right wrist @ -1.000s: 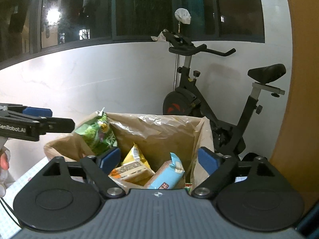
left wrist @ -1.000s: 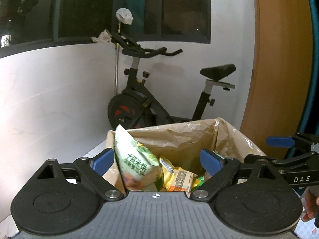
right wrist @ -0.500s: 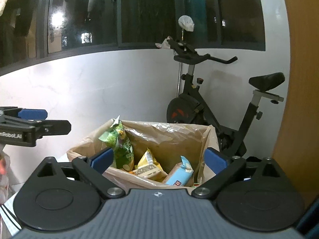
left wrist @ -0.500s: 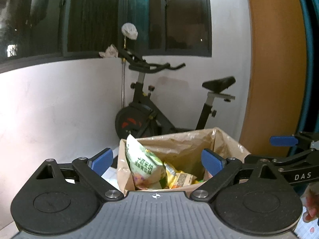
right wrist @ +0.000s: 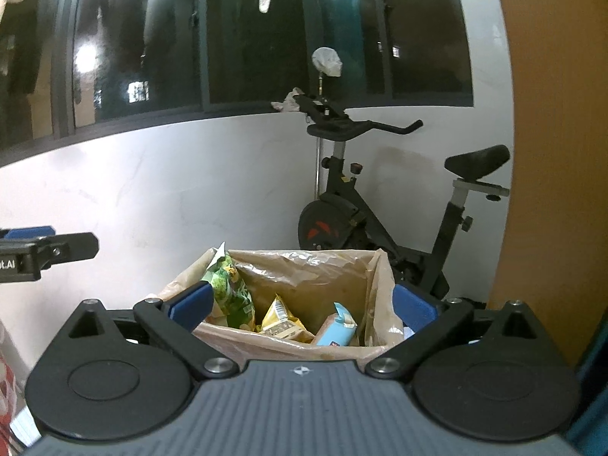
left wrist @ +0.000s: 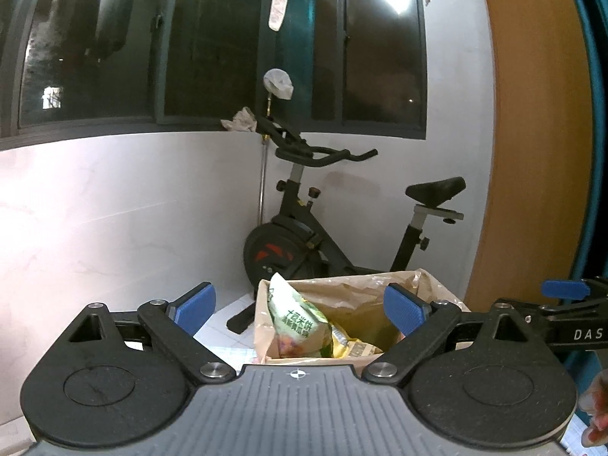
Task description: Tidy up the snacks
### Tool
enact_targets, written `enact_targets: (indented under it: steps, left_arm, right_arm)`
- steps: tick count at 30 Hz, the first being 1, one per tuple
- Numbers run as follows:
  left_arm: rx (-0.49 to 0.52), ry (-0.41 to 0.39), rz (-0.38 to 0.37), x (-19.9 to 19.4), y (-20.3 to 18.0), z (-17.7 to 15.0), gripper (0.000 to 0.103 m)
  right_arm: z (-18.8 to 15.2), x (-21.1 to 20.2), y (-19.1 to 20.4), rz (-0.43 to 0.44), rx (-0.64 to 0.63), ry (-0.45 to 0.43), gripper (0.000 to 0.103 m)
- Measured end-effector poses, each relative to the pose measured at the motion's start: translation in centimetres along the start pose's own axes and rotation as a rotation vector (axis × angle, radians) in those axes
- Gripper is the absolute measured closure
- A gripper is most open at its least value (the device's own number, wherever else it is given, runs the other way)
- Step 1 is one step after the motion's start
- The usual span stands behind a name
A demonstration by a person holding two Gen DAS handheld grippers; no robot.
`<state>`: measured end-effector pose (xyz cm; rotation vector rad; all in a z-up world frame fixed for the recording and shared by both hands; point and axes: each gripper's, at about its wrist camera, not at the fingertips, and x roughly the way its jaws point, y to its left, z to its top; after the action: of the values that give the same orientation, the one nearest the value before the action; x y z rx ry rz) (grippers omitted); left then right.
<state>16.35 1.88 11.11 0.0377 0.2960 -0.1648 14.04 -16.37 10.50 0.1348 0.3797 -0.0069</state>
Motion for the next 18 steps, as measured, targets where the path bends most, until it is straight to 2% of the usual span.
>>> enact_targets:
  steps: [5, 18]
  left_arm:
    - [-0.018, 0.009, 0.002, -0.39, 0.48, -0.13, 0.006]
    - [-0.035, 0.036, -0.005, -0.46, 0.64, -0.70, 0.006]
  right_arm:
    - [0.04, -0.57, -0.28, -0.035, 0.015, 0.009, 0.000]
    - [-0.10, -1.02, -0.41, -0.040, 0.024, 0.020, 0.000]
